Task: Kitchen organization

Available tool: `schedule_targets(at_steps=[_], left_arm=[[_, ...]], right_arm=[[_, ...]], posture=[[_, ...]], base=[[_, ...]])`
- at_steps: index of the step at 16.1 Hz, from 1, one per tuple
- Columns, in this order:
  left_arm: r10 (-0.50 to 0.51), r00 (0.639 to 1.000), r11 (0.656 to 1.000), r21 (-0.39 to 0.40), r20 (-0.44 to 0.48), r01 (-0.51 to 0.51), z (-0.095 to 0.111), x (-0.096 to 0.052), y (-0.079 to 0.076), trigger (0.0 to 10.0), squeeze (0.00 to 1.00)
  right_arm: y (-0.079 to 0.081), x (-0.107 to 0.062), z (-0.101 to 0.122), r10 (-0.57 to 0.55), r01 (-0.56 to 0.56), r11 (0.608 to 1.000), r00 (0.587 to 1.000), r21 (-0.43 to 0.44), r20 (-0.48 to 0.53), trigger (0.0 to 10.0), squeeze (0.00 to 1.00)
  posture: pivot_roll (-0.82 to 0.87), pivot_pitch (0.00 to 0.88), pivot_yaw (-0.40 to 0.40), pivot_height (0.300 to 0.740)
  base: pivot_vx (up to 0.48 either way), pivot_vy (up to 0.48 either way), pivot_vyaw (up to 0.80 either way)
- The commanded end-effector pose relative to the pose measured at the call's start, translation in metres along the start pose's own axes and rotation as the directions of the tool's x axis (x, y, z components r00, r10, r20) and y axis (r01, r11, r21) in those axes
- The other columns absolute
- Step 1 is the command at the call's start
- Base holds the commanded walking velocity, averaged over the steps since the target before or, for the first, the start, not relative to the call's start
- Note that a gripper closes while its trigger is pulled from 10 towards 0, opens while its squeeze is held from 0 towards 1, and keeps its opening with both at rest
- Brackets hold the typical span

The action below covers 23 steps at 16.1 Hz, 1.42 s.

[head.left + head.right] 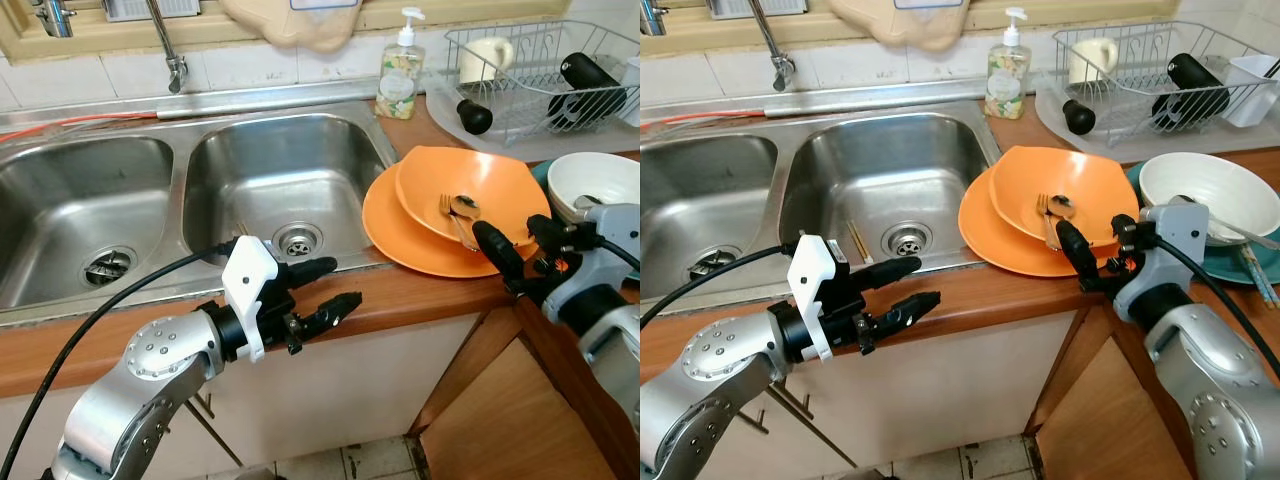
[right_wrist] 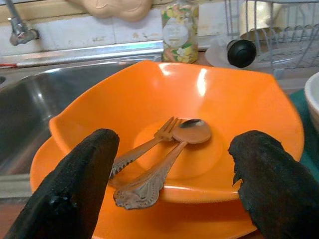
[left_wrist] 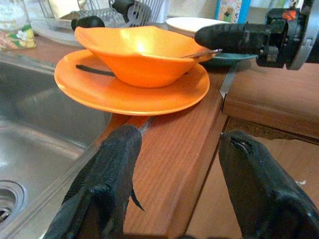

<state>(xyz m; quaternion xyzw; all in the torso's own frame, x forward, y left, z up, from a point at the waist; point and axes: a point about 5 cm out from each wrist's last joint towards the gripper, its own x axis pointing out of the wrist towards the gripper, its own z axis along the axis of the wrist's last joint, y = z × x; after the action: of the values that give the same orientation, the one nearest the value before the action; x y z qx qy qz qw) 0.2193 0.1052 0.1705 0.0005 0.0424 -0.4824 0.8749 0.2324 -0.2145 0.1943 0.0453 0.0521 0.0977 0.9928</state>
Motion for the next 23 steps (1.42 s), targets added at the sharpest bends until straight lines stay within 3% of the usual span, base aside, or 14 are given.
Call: schedule_targets(at_steps=[1,2,3,4,5,13,23], left_arm=[[-0.001,1.000,1.000,0.020,0.002,0.001,0.004,-0.001,-0.002,10.0,0.00],[0.000,1.000,1.000,0.021,0.000,0.000,0.004,-0.002,-0.002,10.0,0.00],[0.003,1.000,1.000,0.021,0.000,-0.003,0.004,-0.002,-0.002,10.0,0.00],[0.004,1.000,1.000,0.021,0.001,-0.004,0.004,-0.002,-0.002,10.0,0.00],[0.007,1.000,1.000,0.023,-0.001,-0.007,0.004,-0.002,-0.001,10.0,0.00],[0.012,1.000,0.999,0.032,0.001,-0.012,0.006,-0.001,0.001,10.0,0.00],[0.013,1.000,0.999,0.037,0.000,-0.013,0.006,-0.002,0.002,10.0,0.00]], right_arm=[[-0.003,0.003,-0.001,-0.029,0.029,1.000,1.000,0.008,-0.006,10.0,0.00],[-0.004,0.004,-0.001,-0.042,0.042,0.999,0.999,0.011,-0.001,10.0,0.00],[-0.005,0.005,-0.001,-0.045,0.045,0.999,0.999,0.019,0.001,6.4,0.00],[-0.005,0.005,-0.001,-0.045,0.045,0.999,0.999,0.019,0.001,4.8,0.00],[-0.005,0.007,-0.001,-0.040,0.040,0.999,0.999,0.025,0.000,0.0,0.00],[-0.005,0.016,-0.006,-0.027,0.028,0.999,0.999,0.016,-0.041,0.0,0.00],[-0.007,0.019,0.000,-0.040,0.040,0.999,0.999,0.033,-0.011,0.0,0.00]], posture=[[-0.13,0.000,0.044,0.740],[-0.13,0.000,0.043,0.740],[-0.13,0.000,0.042,0.740],[-0.13,0.000,0.041,0.740],[-0.13,0.000,0.040,0.740],[-0.13,0.000,0.038,0.740],[-0.13,0.000,0.042,0.740]], base=[[0.000,0.000,0.00],[0.000,0.000,0.00],[0.000,0.000,0.00],[0.000,0.000,0.00],[0.000,0.000,0.00],[0.000,0.000,0.00],[0.000,0.000,0.00]])
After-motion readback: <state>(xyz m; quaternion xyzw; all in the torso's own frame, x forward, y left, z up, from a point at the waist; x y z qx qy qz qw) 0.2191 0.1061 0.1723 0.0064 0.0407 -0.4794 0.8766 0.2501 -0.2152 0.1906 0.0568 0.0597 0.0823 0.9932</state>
